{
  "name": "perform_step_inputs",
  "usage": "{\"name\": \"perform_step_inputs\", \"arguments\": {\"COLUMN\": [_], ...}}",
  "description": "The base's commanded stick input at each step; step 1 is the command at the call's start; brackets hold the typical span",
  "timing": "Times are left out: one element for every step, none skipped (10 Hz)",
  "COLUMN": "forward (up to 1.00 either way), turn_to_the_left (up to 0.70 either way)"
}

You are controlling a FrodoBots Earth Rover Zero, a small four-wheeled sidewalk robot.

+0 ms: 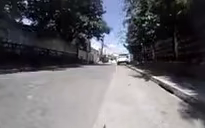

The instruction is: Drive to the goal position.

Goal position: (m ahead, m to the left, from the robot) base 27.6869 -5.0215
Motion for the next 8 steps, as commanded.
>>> {"name": "perform_step_inputs", "arguments": {"forward": [0.70,0.70,0.70,0.70,0.70,0.70,0.70,0.70], "turn_to_the_left": [0.00,0.00,0.00,0.00,0.00,0.00,0.00,0.00]}}
